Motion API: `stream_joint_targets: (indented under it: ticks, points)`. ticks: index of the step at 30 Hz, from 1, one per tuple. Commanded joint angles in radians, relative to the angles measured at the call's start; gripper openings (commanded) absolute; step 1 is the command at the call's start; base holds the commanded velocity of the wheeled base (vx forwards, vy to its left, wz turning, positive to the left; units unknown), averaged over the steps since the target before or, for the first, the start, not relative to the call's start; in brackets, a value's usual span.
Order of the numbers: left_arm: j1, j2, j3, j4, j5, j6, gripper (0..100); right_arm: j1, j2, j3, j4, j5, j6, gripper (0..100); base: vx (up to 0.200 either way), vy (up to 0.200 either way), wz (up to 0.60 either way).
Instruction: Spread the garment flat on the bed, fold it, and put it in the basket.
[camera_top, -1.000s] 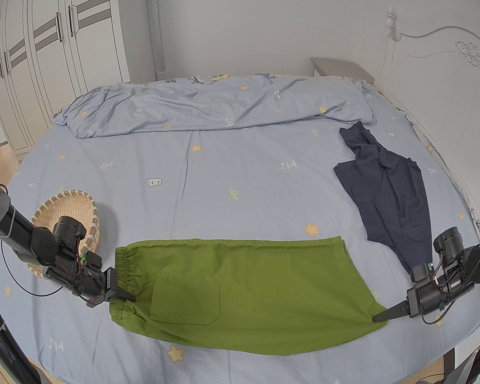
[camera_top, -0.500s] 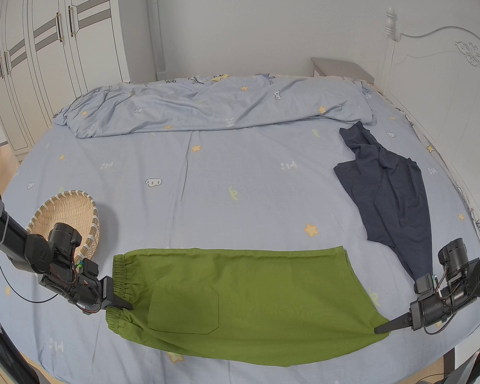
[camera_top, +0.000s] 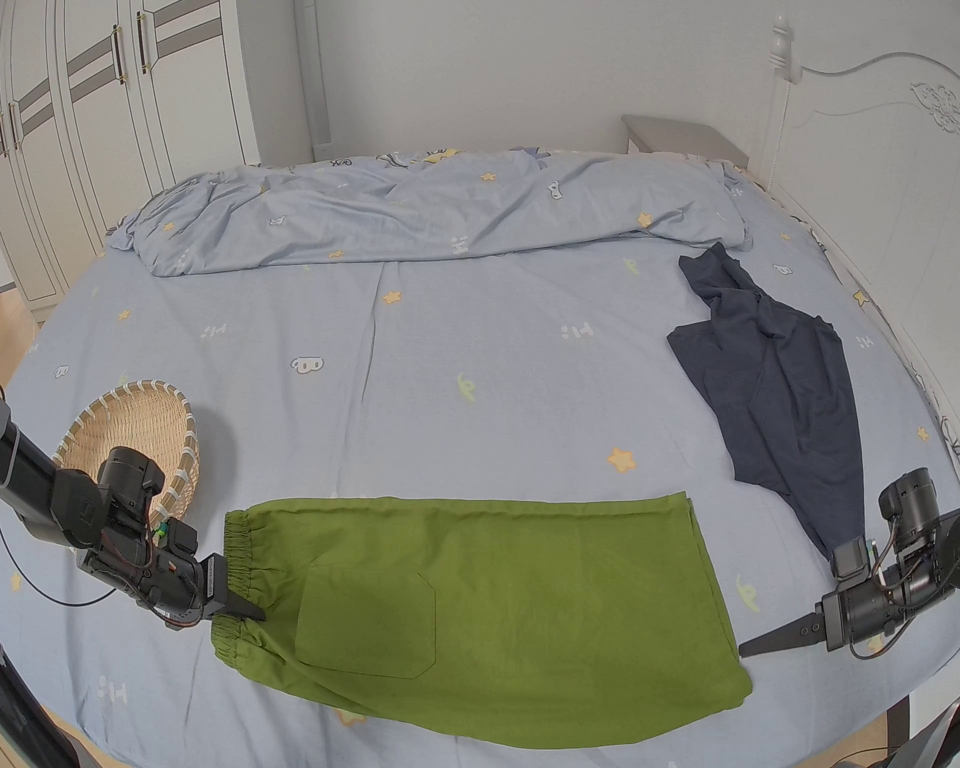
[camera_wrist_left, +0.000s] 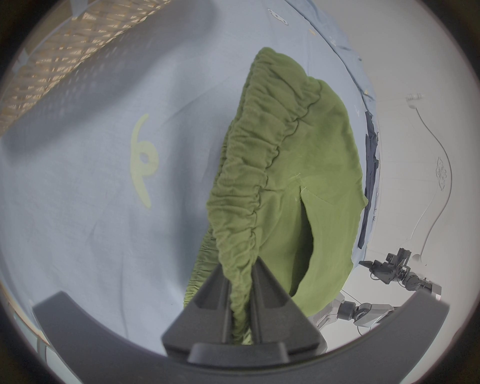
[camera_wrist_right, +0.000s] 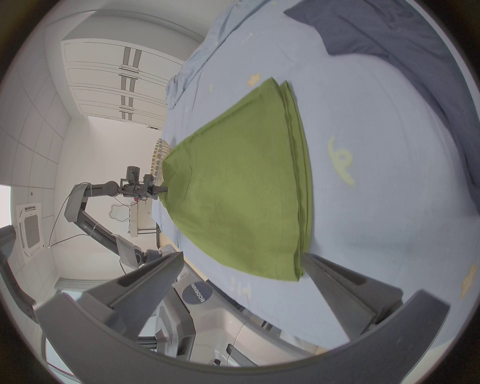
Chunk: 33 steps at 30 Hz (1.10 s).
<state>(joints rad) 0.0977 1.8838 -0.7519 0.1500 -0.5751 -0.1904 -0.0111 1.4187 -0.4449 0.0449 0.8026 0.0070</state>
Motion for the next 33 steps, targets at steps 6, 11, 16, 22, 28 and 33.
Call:
stream_joint_targets:
  ticks: [6,11,16,22,28,33]
  points:
    - [0.004,-0.023,-0.023,0.016,0.035,-0.001,0,0.034,-0.067,-0.265,0.061,-0.003,0.033,100,0.000,0.000,0.00]
    - [0.002,-0.086,-0.078,0.080,0.046,-0.001,0,0.051,-0.086,-0.440,0.216,-0.052,0.034,100,0.000,0.000,0.00]
    - [0.004,-0.114,-0.181,0.230,0.077,0.002,0,0.071,-0.087,-0.494,0.262,-0.272,0.034,100,0.000,0.000,0.00]
    - [0.017,-0.183,-0.202,0.273,0.182,0.019,0,0.111,-0.096,-0.449,0.257,-0.418,0.030,100,0.000,0.000,0.00]
    - [0.036,-0.241,-0.202,0.278,0.193,0.020,0,0.125,-0.124,-0.448,0.259,-0.430,0.034,100,0.000,0.000,0.00]
    - [0.045,-0.293,-0.251,0.399,0.205,0.037,0,0.128,-0.150,-0.448,0.260,-0.431,0.033,100,0.000,0.000,0.00]
